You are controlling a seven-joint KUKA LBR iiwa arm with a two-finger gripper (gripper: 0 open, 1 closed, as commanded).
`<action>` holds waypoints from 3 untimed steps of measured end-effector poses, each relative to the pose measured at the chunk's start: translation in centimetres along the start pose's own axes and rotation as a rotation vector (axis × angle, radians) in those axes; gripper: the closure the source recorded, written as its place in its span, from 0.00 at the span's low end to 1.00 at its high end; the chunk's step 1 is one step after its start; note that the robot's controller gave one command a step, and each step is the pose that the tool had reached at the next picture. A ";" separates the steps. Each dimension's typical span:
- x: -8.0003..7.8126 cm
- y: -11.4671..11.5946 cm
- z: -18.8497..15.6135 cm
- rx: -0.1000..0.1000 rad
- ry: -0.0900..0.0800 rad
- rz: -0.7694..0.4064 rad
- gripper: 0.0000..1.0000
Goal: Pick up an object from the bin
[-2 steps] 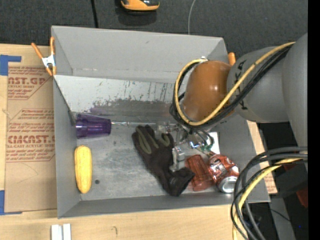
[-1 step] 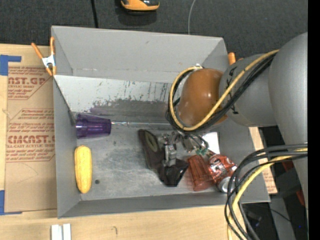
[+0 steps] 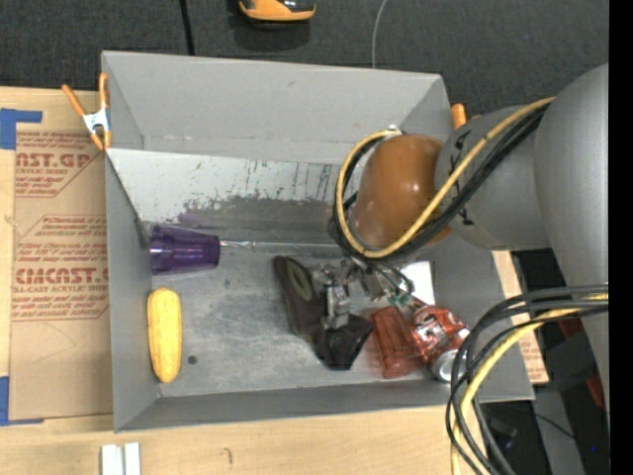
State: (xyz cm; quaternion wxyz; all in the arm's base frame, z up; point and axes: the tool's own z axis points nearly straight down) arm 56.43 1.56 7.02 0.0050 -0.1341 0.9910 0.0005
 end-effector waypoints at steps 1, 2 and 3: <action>0.3 -0.6 -11.2 0.000 0.008 -0.010 1.00; 0.3 -0.6 -11.2 -0.001 0.008 -0.010 1.00; -2.1 -0.7 -20.2 0.000 0.006 0.004 1.00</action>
Offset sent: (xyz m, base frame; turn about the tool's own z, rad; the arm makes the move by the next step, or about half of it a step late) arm 0.0000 0.0000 0.0000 0.0000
